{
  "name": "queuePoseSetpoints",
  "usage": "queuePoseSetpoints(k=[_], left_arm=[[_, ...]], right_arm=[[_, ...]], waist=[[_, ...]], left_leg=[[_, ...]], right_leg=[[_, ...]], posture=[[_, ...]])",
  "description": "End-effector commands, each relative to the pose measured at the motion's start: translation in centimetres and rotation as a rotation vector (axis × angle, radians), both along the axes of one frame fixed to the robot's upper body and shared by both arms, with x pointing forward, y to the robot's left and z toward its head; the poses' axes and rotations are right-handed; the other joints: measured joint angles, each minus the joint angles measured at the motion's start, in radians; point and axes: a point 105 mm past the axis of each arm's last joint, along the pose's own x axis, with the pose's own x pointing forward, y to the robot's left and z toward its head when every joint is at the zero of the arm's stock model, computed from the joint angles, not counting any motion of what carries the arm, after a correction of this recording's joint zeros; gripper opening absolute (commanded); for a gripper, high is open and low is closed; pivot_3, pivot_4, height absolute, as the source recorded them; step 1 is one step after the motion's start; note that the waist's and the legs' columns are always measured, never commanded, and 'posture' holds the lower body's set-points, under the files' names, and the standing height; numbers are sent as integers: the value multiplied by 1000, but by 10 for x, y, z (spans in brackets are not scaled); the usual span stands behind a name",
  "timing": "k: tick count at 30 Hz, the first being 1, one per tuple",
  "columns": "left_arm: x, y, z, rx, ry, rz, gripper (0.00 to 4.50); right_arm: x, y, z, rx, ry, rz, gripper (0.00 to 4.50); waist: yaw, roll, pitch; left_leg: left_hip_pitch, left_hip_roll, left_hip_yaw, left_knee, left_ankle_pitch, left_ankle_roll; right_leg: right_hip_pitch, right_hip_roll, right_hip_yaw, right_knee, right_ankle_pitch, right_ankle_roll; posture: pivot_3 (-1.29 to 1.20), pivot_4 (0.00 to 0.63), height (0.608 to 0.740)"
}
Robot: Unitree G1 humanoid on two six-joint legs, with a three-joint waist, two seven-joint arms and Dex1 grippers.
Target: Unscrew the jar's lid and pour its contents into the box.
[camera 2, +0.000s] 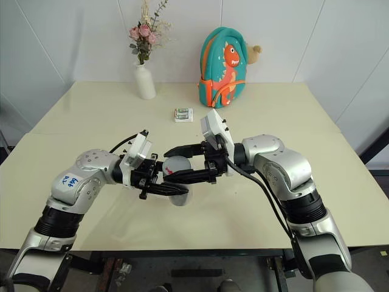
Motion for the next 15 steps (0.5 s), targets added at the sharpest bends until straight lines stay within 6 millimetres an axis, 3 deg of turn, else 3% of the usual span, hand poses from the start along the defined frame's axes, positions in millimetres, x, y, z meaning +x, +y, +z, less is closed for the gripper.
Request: queuePoseSetpoints(k=[1, 2, 9, 15], left_arm=[[5, 19, 17, -62, -53, 80, 1974], [5, 21, 16, -59, -56, 91, 1974], [6, 29, 7, -28, -67, 160, 1974], [10, 19, -1, -7, -70, 179, 1974]], right_arm=[[-1, -8, 13, 60, -16, -22, 4278], [1, -9, 16, 82, -26, -43, 4464], [3, -11, 25, 127, -49, -97, 4464], [0, 11, 20, 130, -24, -76, 4464]], waist=[[-1, 0, 0], [-1, 0, 0], [1, 0, 0], [-1, 0, 0]], left_leg=[[0, 0, 0, 0, 0, 0], [0, 0, 0, 0, 0, 0], [0, 0, 0, 0, 0, 0], [0, 0, 0, 0, 0, 0]], right_leg=[[0, 0, 0, 0, 0, 0], [0, 0, 0, 0, 0, 0], [0, 0, 0, -1, 0, 0], [0, 0, 0, 0, 0, 0]], posture=[[0, 150, 740], [0, 150, 740], [0, 150, 740], [0, 150, 740]])
